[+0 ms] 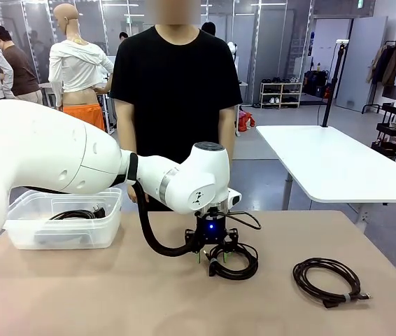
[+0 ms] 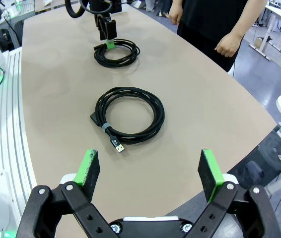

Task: Organize and store the cables.
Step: Place the USB Extension Cable into the Organizing box.

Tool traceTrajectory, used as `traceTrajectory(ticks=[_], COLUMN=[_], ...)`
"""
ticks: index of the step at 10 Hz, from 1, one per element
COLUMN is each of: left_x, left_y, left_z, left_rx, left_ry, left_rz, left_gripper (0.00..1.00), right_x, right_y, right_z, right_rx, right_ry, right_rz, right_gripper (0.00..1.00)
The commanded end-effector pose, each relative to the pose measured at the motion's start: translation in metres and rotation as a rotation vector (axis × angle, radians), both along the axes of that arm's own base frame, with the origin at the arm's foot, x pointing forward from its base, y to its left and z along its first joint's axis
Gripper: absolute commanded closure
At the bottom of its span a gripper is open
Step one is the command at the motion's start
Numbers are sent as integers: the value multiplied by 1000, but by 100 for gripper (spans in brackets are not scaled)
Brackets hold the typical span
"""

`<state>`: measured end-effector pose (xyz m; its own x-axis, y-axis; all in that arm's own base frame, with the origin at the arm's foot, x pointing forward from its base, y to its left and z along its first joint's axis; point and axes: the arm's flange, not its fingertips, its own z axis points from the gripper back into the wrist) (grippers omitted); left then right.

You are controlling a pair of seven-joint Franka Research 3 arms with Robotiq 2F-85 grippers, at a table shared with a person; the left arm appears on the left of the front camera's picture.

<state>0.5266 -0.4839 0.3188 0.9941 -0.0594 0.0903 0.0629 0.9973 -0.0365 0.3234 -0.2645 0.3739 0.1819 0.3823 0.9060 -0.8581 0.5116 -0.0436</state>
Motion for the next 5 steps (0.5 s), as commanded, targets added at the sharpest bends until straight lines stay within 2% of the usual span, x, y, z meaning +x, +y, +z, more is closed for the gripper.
traceTrajectory(ticks=[1, 2, 5], left_x=[1, -1, -3], left_y=[-3, -3, -1], left_z=[-1, 0, 2], left_rx=[1, 7, 6], left_ry=[16, 13, 8], left_rz=[2, 3, -1], left_gripper=[94, 100, 100], right_x=[1, 1, 1], right_y=[2, 2, 2], right_z=[4, 4, 4], right_rx=[6, 6, 6], right_ry=[14, 14, 14], right_rz=[-26, -26, -26], right_gripper=[0, 0, 0])
